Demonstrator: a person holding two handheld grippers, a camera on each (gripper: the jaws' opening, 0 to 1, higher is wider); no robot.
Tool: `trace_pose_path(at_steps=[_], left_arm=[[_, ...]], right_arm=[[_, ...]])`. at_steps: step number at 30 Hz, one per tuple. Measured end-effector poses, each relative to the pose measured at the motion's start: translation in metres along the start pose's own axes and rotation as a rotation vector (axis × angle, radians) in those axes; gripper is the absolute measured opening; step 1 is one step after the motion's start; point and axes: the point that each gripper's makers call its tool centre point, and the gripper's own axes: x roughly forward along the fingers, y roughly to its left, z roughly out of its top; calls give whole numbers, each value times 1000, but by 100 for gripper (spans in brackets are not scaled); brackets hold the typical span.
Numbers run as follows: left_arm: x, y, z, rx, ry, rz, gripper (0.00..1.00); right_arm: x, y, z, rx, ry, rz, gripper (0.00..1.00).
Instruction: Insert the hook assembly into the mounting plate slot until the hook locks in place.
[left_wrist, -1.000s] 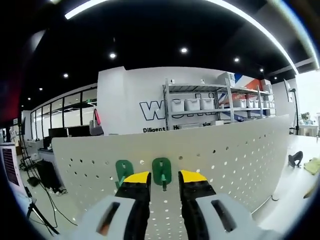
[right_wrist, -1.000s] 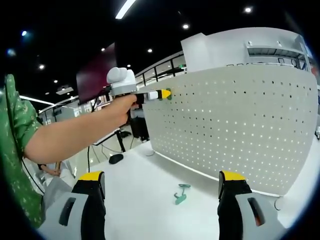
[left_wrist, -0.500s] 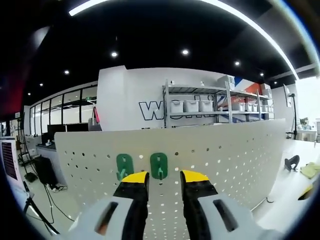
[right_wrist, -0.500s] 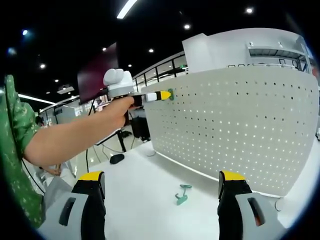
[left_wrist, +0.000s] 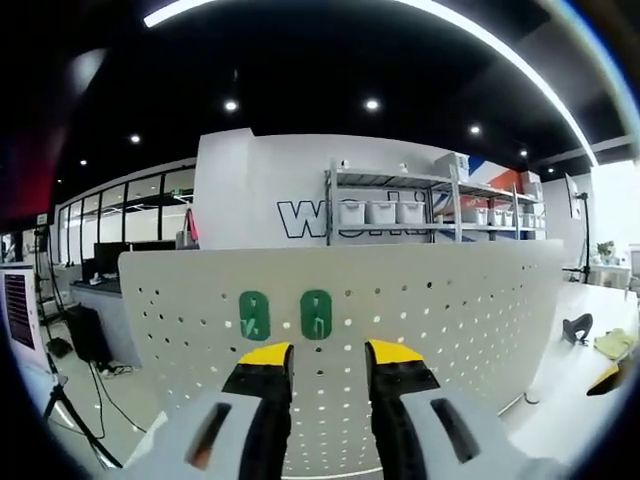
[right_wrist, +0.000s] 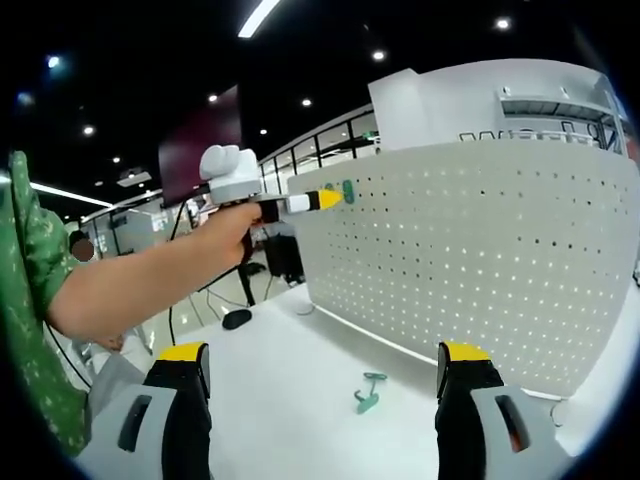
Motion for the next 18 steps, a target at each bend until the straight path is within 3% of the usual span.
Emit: trace_pose_path(at_steps=[11, 18], left_arm=[[-22, -12, -4, -17, 9, -48, 35], [-40, -23, -22, -43, 51, -97, 42]], right_arm=[[-2, 6, 2, -11, -3, 1, 96], [-2, 11, 3, -16, -5, 5, 96]])
